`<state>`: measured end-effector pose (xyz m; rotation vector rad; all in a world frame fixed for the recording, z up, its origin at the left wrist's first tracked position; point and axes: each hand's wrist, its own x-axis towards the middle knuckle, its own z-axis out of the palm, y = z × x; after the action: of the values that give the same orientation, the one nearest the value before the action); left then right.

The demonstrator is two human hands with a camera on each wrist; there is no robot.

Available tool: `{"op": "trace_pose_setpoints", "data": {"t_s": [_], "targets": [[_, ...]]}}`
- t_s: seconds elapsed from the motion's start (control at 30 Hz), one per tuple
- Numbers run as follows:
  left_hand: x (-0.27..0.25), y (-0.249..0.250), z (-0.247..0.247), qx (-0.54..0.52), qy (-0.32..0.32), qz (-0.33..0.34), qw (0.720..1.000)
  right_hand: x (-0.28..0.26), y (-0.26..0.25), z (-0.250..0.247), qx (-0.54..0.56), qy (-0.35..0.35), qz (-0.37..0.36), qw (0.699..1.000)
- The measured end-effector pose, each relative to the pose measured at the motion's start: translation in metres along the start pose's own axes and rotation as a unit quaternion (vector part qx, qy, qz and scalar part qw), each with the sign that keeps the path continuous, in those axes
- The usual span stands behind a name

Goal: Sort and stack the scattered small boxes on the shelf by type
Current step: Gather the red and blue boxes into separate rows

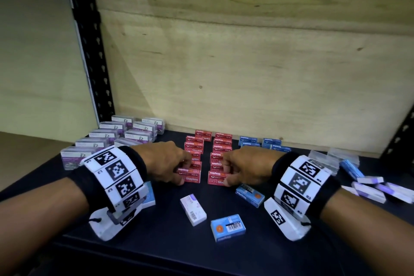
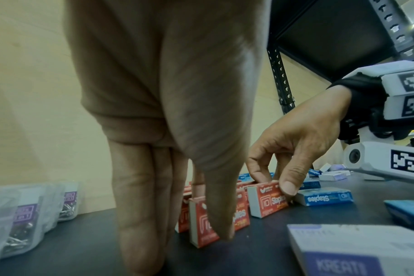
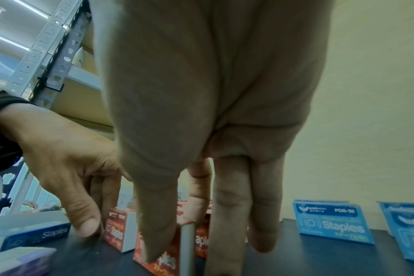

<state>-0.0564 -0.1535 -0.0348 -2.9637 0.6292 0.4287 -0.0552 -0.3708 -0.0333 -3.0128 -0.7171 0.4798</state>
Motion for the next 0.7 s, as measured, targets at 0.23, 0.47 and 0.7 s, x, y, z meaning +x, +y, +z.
{"op": "trace_pose_setpoints", "data": {"t_s": [0.23,0.47,0.7], "targets": [[-0.020,-0.006,-0.007,-0.065,-0.019,-0.034,0.997,-0.016,0.009,0.005,0.092,0.058,0.002,0.994],[-0.048,-0.024,-0.013,-0.082,-0.047,-0.062,0.994,-0.036,0.013,-0.003,0.028,0.001,0.066,0.997],[-0.056,-0.019,0.001,-0.019,-0.093,-0.080,0.992,-0.043,0.007,0.004,-0.002,-0.073,0.113,0.991]]}}
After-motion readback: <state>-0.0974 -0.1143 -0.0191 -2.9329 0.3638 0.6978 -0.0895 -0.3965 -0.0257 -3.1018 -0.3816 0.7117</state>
